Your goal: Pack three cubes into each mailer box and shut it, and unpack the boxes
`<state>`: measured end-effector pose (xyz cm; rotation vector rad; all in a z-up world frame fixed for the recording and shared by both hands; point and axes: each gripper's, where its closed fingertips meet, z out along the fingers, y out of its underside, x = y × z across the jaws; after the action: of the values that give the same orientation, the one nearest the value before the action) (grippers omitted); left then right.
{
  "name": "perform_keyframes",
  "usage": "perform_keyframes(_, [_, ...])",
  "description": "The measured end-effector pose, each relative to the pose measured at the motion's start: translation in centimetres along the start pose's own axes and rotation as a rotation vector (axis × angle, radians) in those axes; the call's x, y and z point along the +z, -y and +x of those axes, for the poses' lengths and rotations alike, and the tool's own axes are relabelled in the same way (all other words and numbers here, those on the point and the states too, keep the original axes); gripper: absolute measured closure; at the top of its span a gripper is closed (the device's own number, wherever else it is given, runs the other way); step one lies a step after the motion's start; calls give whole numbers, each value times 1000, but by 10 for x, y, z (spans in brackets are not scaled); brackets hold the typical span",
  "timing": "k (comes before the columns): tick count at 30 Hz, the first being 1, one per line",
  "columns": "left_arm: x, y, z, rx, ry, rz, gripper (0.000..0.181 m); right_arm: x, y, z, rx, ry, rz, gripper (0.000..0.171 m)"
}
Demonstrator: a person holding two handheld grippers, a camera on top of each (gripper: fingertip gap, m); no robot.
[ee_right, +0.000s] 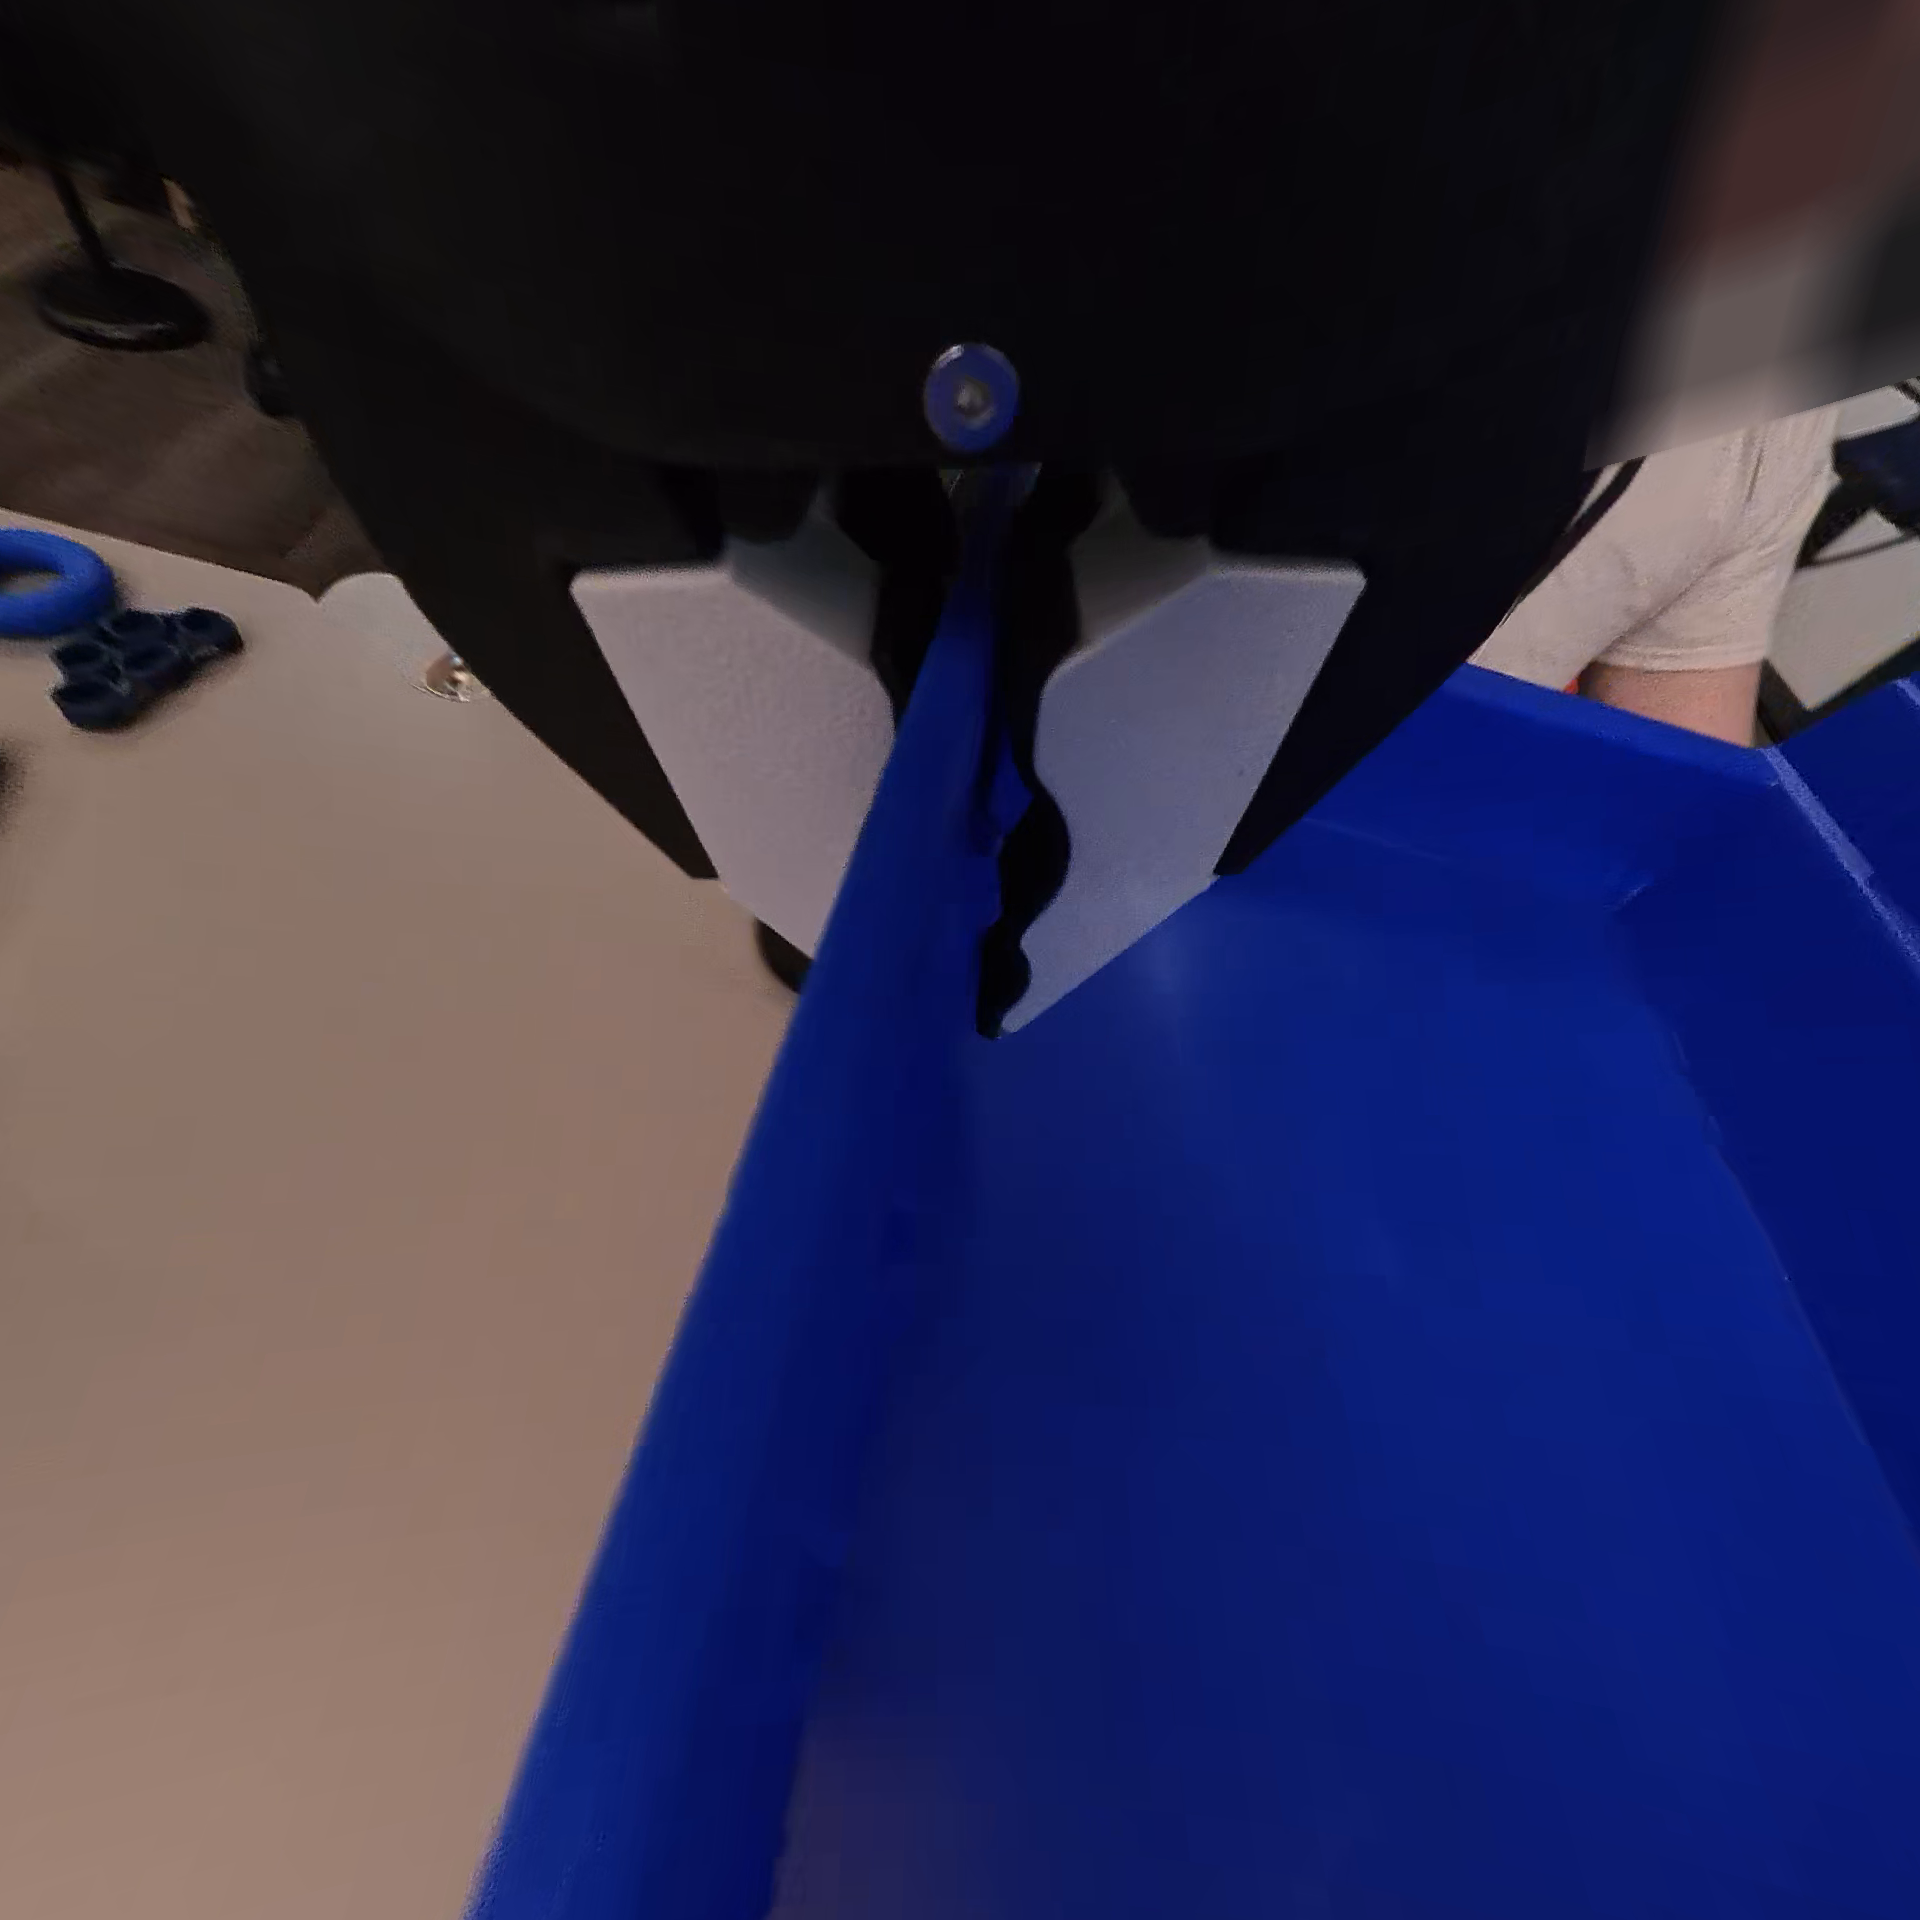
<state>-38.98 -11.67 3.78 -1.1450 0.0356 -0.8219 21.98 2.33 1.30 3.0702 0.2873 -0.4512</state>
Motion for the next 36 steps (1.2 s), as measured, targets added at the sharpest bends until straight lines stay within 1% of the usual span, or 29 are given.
perform_keyframes(3, [20,-25,16,-88,-96,-165,112,1,-24,75,104,-16,46,166])
perform_keyframes(4, [30,-30,29,-93,-134,-204,122,5,-30,95,132,-20,56,166])
perform_keyframes(5, [42,-42,41,-88,-149,-278,131,10,-36,114,156,-32,56,166])
perform_keyframes(8, [83,-111,68,-34,-104,-639,116,35,-42,159,191,-89,56,166])
perform_keyframes(9, [96,-132,75,-13,-78,-728,108,43,-40,170,187,-118,70,166])
perform_keyframes(11, [126,-163,88,-8,-24,-834,105,60,-30,185,181,-159,105,166])
perform_keyframes(12, [140,-176,95,-33,-11,-875,101,68,-26,186,177,-163,109,166])
perform_keyframes(13, [152,-188,104,-65,-15,-924,89,77,-24,185,168,-152,101,166])
perform_keyframes(14, [161,-199,108,-83,-9,-985,84,86,-22,181,156,-133,85,166])
perform_keyframes(16, [169,-222,105,-50,52,-1137,82,101,-21,172,144,-82,43,166])
perform_keyframes(18, [169,-244,97,16,125,-1283,84,111,-20,166,135,-56,9,166])
perform_keyframes(19, [167,-253,96,29,148,-1348,89,115,-19,165,127,-57,-2,166])
perform_keyframes(20, [165,-262,96,31,162,-1404,100,118,-18,165,117,-65,-11,166])
perform_keyframes(22, [159,-277,97,42,187,-1504,111,123,-17,167,93,-89,-29,166])
perform_keyframes(24, [149,-287,88,99,240,-1614,122,129,-18,170,76,-109,-53,166])
perform_keyframes(25, [143,-292,83,126,268,-1669,118,132,-18,169,78,-102,-61,166])
perform_keyframes(26, [141,-296,85,105,271,-1709,118,134,-16,168,83,-88,-53,166])
perform_keyframes(27, [141,-298,87,62,272,-1734,130,134,-13,168,91,-82,-39,166])
perform_keyframes(28, [142,-298,89,29,275,-1748,147,134,-12,168,95,-92,-39,167])
perform_keyframes(30, [144,-298,93,-16,241,-1779,169,134,-8,166,86,-119,-30,167])
perform_keyframes(33, [144,-290,74,21,269,-1796,173,137,2,156,78,-118,-9,167])
perform_keyframes(36, [135,-272,46,12,328,-1787,176,140,9,148,53,-125,-5,167])
